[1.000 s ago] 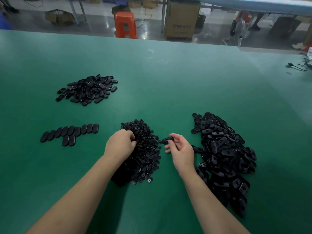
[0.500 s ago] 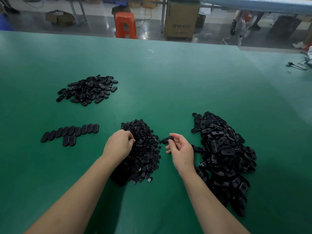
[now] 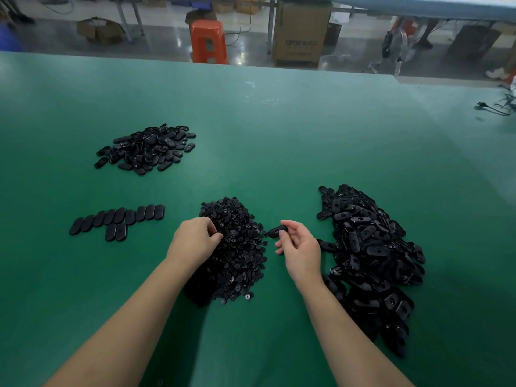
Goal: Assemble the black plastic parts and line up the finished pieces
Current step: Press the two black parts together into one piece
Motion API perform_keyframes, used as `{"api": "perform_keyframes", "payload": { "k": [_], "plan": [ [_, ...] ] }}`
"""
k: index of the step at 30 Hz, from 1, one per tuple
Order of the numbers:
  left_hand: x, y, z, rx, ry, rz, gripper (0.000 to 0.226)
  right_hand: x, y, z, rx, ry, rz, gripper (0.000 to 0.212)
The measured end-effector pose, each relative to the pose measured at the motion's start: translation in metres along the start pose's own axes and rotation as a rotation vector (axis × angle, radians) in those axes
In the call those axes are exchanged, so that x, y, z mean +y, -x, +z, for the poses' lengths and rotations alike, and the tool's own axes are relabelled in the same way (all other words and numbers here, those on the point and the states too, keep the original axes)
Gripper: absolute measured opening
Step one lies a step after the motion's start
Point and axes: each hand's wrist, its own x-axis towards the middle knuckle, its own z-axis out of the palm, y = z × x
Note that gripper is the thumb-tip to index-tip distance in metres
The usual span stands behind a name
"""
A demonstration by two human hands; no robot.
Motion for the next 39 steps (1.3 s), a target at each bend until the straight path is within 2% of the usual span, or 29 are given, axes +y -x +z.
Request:
{"api": "perform_keyframes", "payload": {
  "k": [7, 18, 20, 26, 29, 33, 39],
  "plan": [
    [0.004, 0.003, -0.005, 0.048, 0.139, 0.002, 0.006, 0.000, 0.000, 0.001, 0.003, 0.002, -0.004, 0.025],
    [0.004, 0.010, -0.007, -0.028, 0.408, 0.005, 0.006, 0.000, 0.001, 0.000, 0.008, -0.002, -0.006, 0.024],
    [0.008, 0.013, -0.006, -0.044, 0.546, -0.003, 0.009, 0.001, 0.001, 0.000, 0.015, -0.010, -0.005, 0.024],
    [0.035, 0.029, -0.006, -0.293, 1.193, -0.050, 0.012, 0.005, 0.001, 0.001, 0.054, -0.008, 0.000, 0.013],
    [0.048, 0.033, -0.001, -0.359, 1.381, -0.102, 0.014, 0.006, 0.001, 0.001, 0.063, -0.020, 0.006, 0.011],
    [0.054, 0.036, 0.005, -0.413, 1.444, -0.117, 0.014, 0.006, 0.002, 0.001, 0.056, -0.020, -0.008, 0.009],
    [0.055, 0.036, 0.012, -0.370, 1.385, -0.105, 0.019, -0.001, 0.006, -0.001, 0.052, -0.142, 0.015, 0.011]
  ]
}}
